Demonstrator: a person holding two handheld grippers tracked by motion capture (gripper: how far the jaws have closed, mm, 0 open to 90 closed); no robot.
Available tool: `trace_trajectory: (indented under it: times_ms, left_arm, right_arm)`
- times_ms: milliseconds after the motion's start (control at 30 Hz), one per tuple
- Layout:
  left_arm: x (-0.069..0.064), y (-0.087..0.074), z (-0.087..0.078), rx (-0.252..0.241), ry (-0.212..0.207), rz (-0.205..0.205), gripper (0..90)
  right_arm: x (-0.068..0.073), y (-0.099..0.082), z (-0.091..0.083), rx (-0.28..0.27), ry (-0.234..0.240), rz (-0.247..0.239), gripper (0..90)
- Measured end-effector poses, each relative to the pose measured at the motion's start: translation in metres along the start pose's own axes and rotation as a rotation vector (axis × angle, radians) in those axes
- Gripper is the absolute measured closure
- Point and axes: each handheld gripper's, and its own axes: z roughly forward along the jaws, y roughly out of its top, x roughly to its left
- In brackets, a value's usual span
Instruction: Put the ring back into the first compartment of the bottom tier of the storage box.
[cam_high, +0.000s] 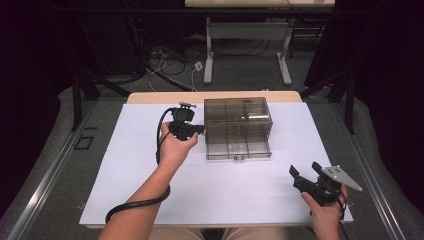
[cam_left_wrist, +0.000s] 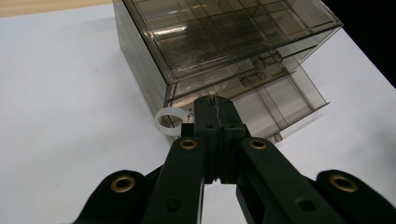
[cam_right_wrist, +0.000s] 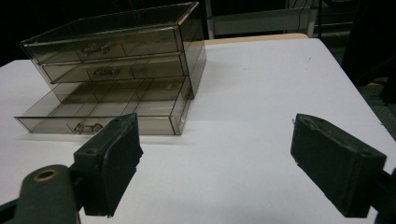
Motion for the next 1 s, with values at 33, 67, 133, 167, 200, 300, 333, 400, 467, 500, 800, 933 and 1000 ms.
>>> trace_trajectory:
  times_ms: [33, 67, 133, 167, 200, 300, 333, 400, 467, 500, 800, 933, 1000]
  left_arm:
    - [0.0, -0.001, 0.001, 0.0, 0.007, 0.0, 90.0]
    - [0.0, -0.001, 0.002, 0.002, 0.001, 0.003, 90.0]
    - [-0.001, -0.001, 0.003, 0.002, 0.005, 0.003, 90.0]
    - [-0.001, -0.001, 0.005, 0.003, 0.004, -0.004, 90.0]
    - [-0.001, -0.001, 0.005, 0.003, 0.004, -0.004, 90.0]
    - [-0.002, -0.003, 0.01, 0.007, -0.001, -0.006, 90.0]
    - [-0.002, -0.003, 0.011, 0.01, 0.001, 0.0, 90.0]
    - [-0.002, -0.004, 0.014, 0.015, -0.007, -0.002, 90.0]
    - [-0.003, -0.005, 0.018, 0.019, -0.005, -0.003, 90.0]
    - [-0.004, -0.006, 0.022, 0.022, -0.008, -0.009, 90.0]
    - [-0.007, -0.01, 0.032, 0.034, -0.014, -0.001, 90.0]
    - [-0.01, -0.012, 0.035, 0.031, -0.012, -0.008, 90.0]
    - [-0.01, -0.013, 0.037, 0.036, -0.011, 0.001, 90.0]
  right_arm:
    - [0.0, 0.0, 0.0, 0.002, 0.002, 0.0, 15.4]
    - [0.0, 0.0, 0.0, 0.003, 0.001, -0.002, 15.4]
    - [0.001, 0.0, 0.0, 0.005, 0.001, -0.003, 15.4]
    - [0.001, 0.0, 0.0, 0.004, 0.002, -0.005, 15.5]
    - [0.001, 0.0, 0.0, 0.004, 0.002, -0.005, 15.5]
    - [0.002, 0.0, -0.001, 0.008, -0.001, -0.003, 15.4]
    - [0.002, 0.0, -0.001, 0.008, -0.001, -0.003, 15.4]
    - [0.002, 0.0, -0.001, 0.008, -0.001, -0.005, 15.4]
    - [0.001, 0.0, -0.001, 0.007, 0.002, -0.001, 15.4]
    - [0.001, 0.0, -0.001, 0.005, 0.001, -0.004, 15.4]
    - [0.0, 0.0, 0.0, 0.0, 0.001, 0.003, 15.4]
    - [0.0, 0.0, -0.001, 0.002, 0.001, 0.002, 15.4]
    - [0.0, 0.0, -0.001, 0.003, -0.004, -0.003, 15.5]
